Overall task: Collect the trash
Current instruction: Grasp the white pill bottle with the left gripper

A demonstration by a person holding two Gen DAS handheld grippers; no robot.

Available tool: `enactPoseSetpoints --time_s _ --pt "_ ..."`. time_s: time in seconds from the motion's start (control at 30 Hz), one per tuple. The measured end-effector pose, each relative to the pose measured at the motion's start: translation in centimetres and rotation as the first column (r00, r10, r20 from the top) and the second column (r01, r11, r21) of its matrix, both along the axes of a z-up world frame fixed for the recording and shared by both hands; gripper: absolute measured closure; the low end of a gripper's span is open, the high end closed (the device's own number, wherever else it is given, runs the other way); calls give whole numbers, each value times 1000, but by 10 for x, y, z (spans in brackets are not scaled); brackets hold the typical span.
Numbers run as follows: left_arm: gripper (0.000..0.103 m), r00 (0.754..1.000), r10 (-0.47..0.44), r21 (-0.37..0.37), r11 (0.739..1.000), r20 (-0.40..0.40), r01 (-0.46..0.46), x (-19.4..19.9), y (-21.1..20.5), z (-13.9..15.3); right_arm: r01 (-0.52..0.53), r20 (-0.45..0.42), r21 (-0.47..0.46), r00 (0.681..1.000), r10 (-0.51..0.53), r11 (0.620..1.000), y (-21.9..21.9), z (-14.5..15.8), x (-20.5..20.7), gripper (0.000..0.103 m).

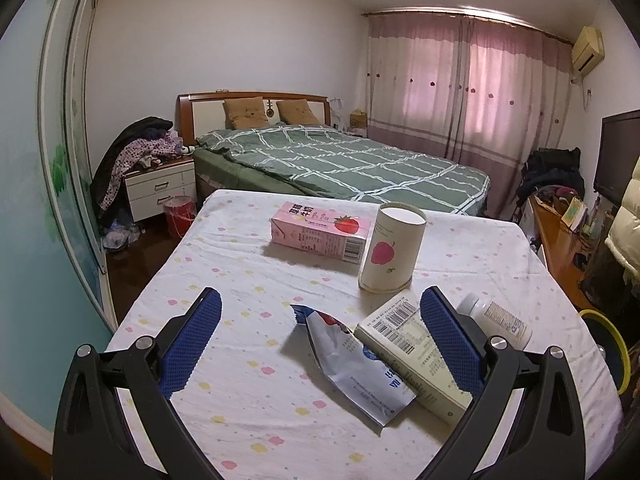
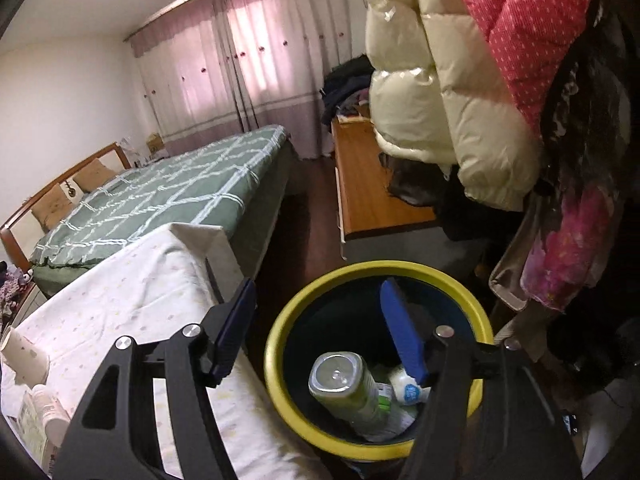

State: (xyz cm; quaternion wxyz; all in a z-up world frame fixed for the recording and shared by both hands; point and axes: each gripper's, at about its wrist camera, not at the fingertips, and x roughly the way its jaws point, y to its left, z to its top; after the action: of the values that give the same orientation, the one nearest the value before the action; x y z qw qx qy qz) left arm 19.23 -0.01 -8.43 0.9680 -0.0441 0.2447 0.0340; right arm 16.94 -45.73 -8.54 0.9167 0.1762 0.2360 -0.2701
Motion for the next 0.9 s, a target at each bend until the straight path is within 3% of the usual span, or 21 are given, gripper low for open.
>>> enactPoseSetpoints --time_s 0.13,0.33,0.5,0.7,0.83,0.9 --pt "5 999 -35 18 999 -36 35 4 -10 -2 -35 0 -34 999 36 999 17 -3 5 39" --pt "5 985 -137 -18 991 -102 136 5 -46 -7 -62 -21 -36 998 61 997 23 -7 11 38" --pt "5 974 -159 67 983 -163 172 11 -85 -21 -84 -17 -24 996 84 996 23 -8 10 36" --pt "5 958 -223 60 970 -183 237 11 -96 -24 -107 -1 -9 994 107 994 23 -6 9 36" --pt "5 903 -360 47 923 -234 381 25 -120 -19 -118 7 -6 993 118 993 25 -5 9 36" --pt "5 895 -377 76 912 -238 404 33 -128 -18 -120 10 2 993 120 993 24 -6 8 36"
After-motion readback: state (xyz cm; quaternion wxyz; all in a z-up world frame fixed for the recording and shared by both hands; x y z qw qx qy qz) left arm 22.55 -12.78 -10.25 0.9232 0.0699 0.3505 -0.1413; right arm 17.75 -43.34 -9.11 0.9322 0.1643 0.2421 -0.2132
